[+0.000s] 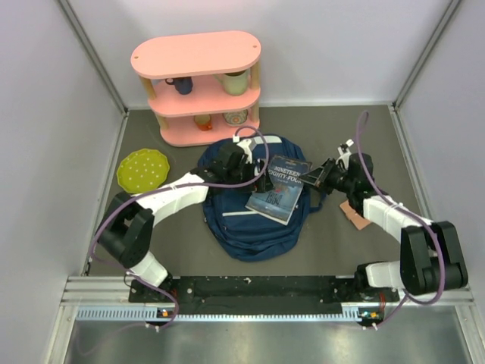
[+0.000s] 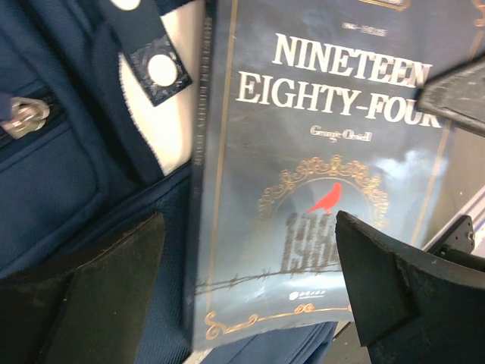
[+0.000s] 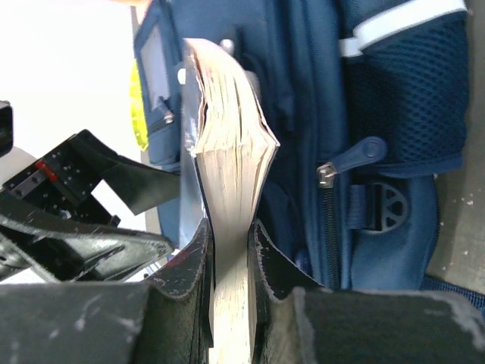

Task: Pack the student bag
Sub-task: Pick up the book from the student bag.

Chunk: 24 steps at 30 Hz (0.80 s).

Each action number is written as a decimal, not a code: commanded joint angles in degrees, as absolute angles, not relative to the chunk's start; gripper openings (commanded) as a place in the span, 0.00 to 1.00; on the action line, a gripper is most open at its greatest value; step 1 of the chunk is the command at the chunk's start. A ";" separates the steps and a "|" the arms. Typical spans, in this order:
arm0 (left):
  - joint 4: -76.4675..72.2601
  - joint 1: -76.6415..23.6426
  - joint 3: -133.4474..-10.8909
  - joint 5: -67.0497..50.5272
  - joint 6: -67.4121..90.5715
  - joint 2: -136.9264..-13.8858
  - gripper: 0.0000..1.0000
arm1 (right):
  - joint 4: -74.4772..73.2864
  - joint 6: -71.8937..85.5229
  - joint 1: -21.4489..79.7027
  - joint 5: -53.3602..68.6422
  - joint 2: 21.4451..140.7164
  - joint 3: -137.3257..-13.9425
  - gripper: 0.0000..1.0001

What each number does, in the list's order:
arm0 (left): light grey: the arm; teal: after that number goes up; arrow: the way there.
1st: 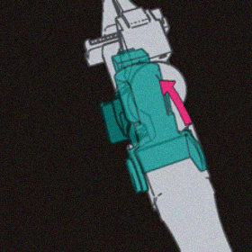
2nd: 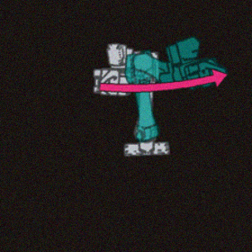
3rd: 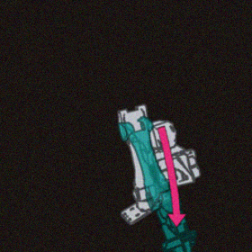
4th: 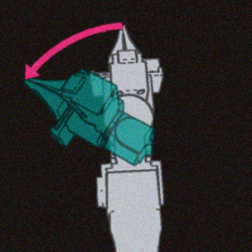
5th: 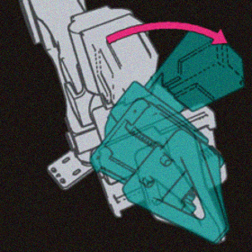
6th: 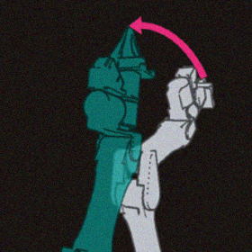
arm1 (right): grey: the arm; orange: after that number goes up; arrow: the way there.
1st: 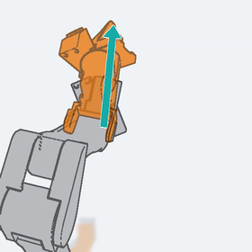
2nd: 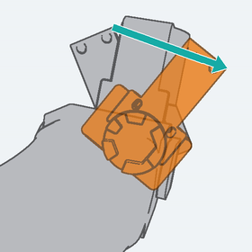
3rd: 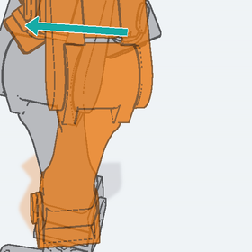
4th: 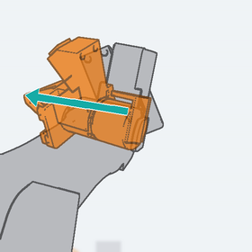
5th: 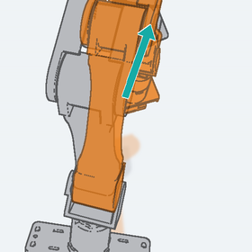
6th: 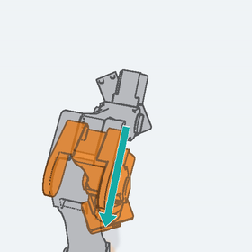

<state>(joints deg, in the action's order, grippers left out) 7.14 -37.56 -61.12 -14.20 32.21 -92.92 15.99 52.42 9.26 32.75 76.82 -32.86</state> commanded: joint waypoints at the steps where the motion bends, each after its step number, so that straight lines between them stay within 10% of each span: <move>1: 7.38 -37.01 -59.42 -5.90 31.55 -84.14 0.99 | 12.05 46.06 9.76 36.64 69.18 -39.81 0.00; 24: -22.20 -29.27 -54.32 -41.47 33.29 -79.00 0.99 | 41.64 58.71 9.84 67.05 63.54 -42.98 0.00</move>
<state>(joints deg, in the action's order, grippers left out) -9.58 -29.93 -55.22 -30.44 30.00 -76.64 25.87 52.01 9.37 59.92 66.00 -39.44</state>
